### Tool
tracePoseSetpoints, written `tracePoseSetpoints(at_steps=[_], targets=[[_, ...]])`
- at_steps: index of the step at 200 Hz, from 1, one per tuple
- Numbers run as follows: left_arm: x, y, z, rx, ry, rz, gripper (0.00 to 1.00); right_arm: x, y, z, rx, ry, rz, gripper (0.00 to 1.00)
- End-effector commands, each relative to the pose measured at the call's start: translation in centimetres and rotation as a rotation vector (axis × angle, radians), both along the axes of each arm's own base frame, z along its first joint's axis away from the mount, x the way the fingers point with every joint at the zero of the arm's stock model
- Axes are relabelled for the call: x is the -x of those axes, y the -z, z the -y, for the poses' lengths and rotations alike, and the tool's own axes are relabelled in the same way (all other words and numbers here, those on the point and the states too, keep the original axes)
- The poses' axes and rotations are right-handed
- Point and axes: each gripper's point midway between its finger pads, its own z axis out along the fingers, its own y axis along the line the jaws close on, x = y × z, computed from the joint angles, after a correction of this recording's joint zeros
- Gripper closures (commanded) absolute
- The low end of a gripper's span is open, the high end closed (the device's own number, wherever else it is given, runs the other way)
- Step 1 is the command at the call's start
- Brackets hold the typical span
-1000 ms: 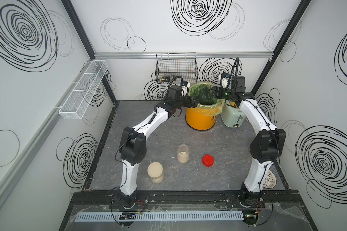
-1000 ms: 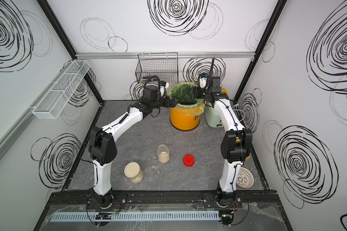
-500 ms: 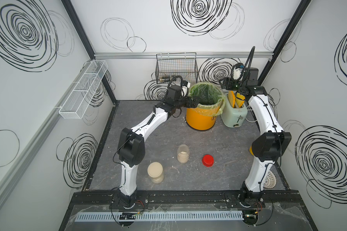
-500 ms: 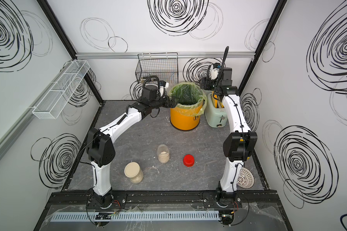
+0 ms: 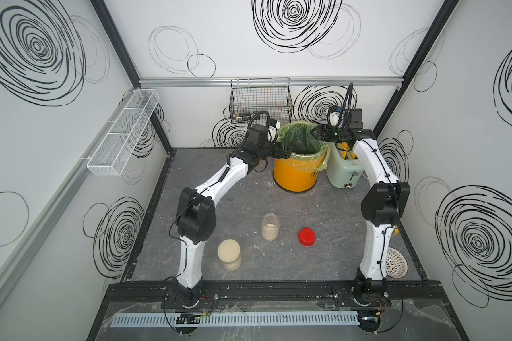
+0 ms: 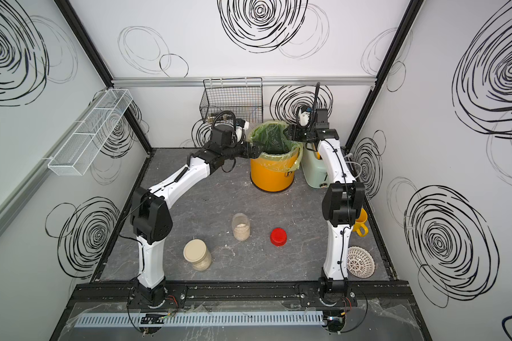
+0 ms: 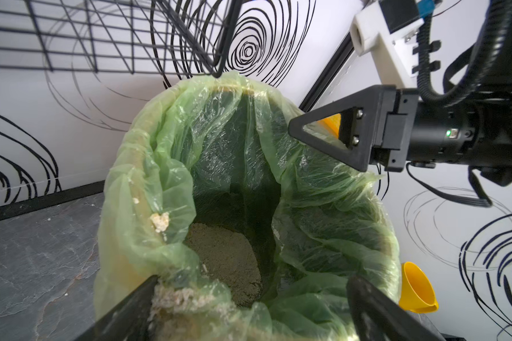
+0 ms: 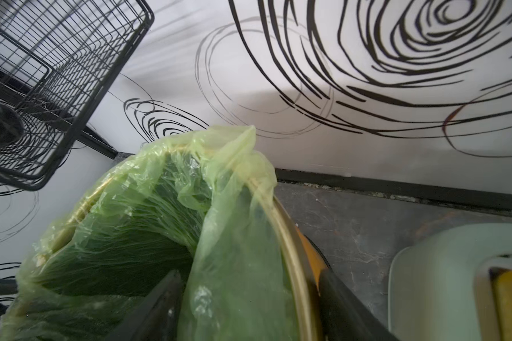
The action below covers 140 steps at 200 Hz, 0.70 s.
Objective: Empty expired oatmeal from jars
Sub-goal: Move the trash bin to the center of the board.
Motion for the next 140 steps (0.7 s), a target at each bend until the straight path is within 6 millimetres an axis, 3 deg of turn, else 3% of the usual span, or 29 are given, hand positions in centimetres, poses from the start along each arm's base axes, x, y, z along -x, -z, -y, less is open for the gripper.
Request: tracePoseSetpoints(at_steps=[1, 63, 140], targets=[[0.0, -1.4, 0.4, 0.027, 0.025, 0.029, 0.0, 1.9, 0.0, -3.5, -0.057, -0.134, -0.038, 0.29], [1.5, -2.8, -0.4, 0.041, 0.038, 0.038, 0.0, 5.0, -1.8, -7.0, -0.082, -0.232, -0.03, 0.33], [5.1, -4.5, -2.1, 0.068, 0.051, 0.045, 0.0, 9.8, -2.4, -10.8, -0.076, -0.299, -0.024, 0.34]])
